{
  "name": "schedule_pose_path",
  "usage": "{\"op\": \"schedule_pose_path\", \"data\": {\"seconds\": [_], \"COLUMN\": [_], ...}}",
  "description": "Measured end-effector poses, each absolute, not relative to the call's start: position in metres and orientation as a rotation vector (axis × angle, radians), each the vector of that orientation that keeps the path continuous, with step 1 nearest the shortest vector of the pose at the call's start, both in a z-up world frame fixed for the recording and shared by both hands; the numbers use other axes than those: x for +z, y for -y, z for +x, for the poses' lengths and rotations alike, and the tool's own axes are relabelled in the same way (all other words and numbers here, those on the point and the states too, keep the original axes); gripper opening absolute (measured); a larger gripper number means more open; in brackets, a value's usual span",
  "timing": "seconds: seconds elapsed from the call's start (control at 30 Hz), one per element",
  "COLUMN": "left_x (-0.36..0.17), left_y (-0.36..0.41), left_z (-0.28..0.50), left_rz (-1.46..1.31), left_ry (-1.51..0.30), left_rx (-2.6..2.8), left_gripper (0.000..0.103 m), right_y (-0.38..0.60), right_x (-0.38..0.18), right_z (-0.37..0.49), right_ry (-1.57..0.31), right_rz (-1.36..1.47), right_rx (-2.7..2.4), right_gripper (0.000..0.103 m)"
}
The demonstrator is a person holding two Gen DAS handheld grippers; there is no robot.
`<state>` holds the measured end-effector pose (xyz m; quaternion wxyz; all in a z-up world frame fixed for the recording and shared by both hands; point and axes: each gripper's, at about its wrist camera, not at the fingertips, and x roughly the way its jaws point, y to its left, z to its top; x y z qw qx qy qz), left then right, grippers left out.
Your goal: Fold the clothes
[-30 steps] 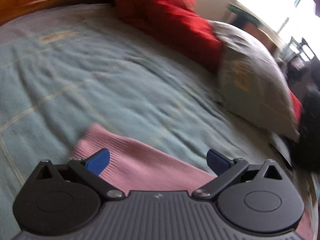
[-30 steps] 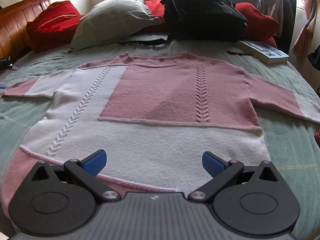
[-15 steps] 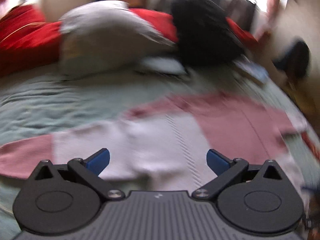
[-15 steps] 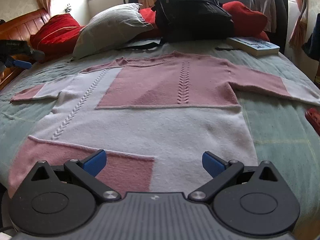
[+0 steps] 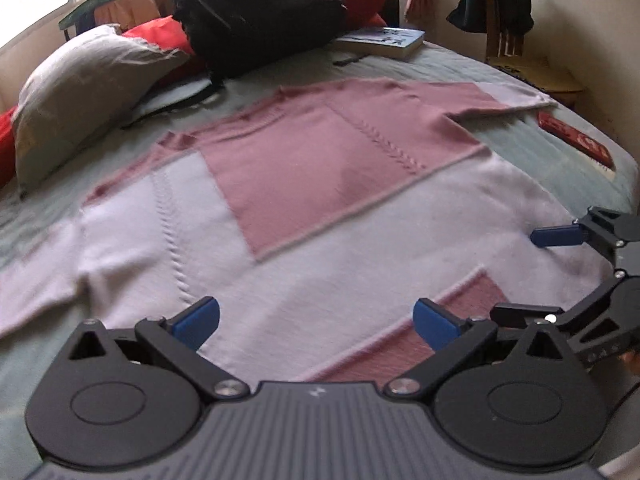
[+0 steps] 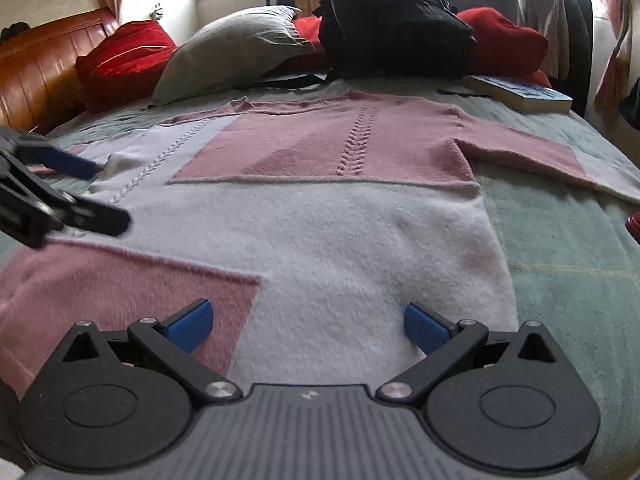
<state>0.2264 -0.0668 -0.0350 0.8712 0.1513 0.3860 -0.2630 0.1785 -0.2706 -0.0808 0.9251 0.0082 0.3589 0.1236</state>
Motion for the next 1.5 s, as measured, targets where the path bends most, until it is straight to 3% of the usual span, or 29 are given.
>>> {"op": "schedule_pose_path", "data": {"seconds": [0.2,0.57,0.9,1.0,1.23,1.5], "left_x": [-0.069,-0.069,-0.057,-0.066,-0.072,-0.065], "left_y": [0.064,0.054,0.021,0.015,0.017,0.020], "left_z": [0.220,0.192,0.191,0.191,0.190,0.182], "left_rz": [0.274,0.186,0.128,0.101,0.134,0.145], "left_ry": [-0.832,-0.776,-0.776,-0.806,-0.802,-0.779], "left_rx": [-0.468,-0.366,-0.307,-0.312,-0.331,-0.370], "left_gripper": [0.102,0.102,0.102,0.102,0.102,0.102], "right_y": [0.290,0.329,0.288,0.289,0.316,0.341], "right_x": [-0.082,-0.066,-0.029,-0.043,-0.081,-0.046], "right_z": [0.160,0.144,0.266,0.299,0.248,0.231], "right_ry": [-0.746,-0.734,-0.641,-0.710,-0.763,-0.754], "right_rz": [0.068,0.243,-0.141,-0.110,-0.113,0.023], "right_rx": [0.268,0.329,0.514,0.522,0.397,0.340], "right_gripper": [0.103,0.103,0.103,0.103,0.103,0.103]}}
